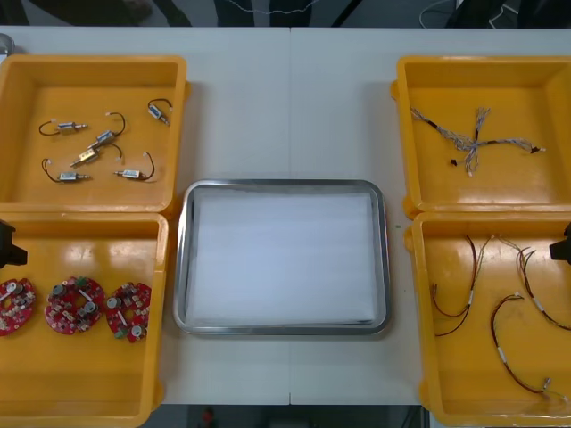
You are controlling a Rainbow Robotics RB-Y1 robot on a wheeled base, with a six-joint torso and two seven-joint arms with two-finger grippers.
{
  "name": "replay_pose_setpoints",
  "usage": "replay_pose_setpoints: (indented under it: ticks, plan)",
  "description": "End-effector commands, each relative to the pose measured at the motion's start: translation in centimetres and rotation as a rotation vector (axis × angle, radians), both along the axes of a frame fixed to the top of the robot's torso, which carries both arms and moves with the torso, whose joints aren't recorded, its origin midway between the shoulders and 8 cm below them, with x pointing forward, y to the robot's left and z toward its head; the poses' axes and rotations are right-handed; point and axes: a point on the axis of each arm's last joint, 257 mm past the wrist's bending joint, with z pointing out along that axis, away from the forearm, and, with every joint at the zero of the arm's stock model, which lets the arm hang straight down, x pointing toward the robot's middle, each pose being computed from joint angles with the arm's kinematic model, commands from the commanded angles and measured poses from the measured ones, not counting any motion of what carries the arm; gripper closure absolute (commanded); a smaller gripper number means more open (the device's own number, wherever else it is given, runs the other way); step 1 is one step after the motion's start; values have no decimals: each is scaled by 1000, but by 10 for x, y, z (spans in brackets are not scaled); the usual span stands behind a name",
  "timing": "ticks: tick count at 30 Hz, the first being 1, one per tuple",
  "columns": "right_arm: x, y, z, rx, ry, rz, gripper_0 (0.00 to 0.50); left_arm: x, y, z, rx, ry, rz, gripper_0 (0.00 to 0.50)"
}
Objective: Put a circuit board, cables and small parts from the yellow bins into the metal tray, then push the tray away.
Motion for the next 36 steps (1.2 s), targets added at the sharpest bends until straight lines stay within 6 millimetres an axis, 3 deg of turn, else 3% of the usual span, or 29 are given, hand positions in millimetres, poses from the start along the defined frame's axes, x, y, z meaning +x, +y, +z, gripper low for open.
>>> replay_pose_setpoints:
  ticks: [1,10,18,36]
  plan:
    - [-6,-21,7,-84,-22,51,0,3,24,2,19,-15,73,0]
    - [1,-33,-16,-92,-12,186,0,9,36,-26,28,-47,98,0]
    - [-6,-48,-41,-150,8,265,0,11,48,-48,22,-35,126,0]
    - [-10,-54,-105,-142,52,306,0,4,58,-81,32,-4,152,0]
